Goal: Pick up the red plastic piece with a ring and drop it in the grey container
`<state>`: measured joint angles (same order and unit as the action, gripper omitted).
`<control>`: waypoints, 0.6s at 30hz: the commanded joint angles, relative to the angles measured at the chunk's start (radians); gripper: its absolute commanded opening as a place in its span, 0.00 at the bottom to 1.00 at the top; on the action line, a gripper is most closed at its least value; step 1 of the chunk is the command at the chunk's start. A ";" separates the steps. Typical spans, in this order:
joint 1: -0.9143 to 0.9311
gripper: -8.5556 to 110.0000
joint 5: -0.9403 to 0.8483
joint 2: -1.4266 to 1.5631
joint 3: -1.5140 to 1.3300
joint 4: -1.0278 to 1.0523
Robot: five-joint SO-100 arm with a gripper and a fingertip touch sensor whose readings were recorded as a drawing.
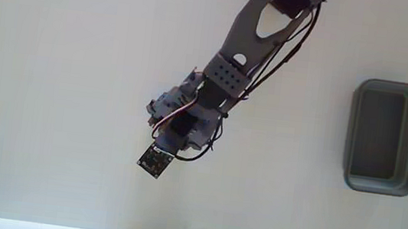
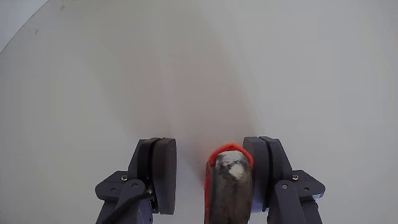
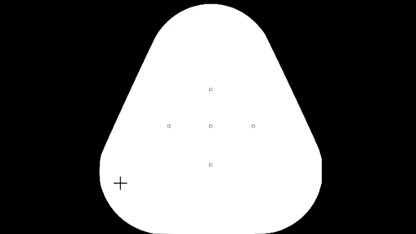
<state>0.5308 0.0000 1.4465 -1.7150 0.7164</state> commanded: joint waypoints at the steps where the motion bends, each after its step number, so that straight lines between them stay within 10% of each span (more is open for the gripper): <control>1: 0.025 0.60 0.000 0.030 -0.003 -0.008; 18: 0.025 0.56 0.000 0.030 -0.003 -0.008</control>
<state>0.5308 0.0000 1.4465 -1.7150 0.7164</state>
